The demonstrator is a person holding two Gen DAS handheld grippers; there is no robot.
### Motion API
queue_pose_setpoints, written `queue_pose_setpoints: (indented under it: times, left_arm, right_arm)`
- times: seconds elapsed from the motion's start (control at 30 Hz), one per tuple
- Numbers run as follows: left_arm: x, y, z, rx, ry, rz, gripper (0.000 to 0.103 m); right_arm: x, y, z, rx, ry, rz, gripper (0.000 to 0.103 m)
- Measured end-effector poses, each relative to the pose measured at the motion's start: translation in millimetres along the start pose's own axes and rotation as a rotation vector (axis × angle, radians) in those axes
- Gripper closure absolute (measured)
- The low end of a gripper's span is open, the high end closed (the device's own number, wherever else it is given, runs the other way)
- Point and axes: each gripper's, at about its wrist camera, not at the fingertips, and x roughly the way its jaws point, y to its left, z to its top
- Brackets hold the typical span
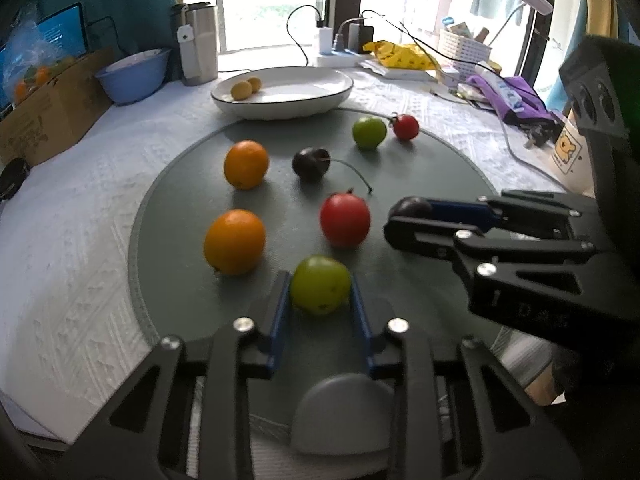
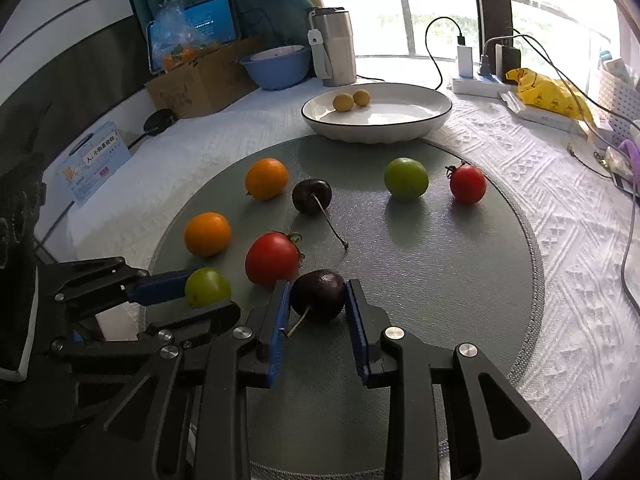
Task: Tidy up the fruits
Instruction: 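Grasp the green apple with the left tool while the right tool grasps the dark cherry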
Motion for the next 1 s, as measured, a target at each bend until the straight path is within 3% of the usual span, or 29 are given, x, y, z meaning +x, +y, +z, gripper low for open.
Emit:
queue_pose_setpoints:
  times: [0.7, 1.0]
  left_arm:
    - [-3, 11, 1, -0.047, -0.019, -0.008, 0.075]
    - [-20, 9, 18, -0.021, -0.088, -0.033, 0.075]
  right_arm:
    - [-4, -5, 0, 0.031, -0.01, -0.001, 0.073]
    - [-19, -8, 13, 0.034, -0.035, -0.044, 0.073]
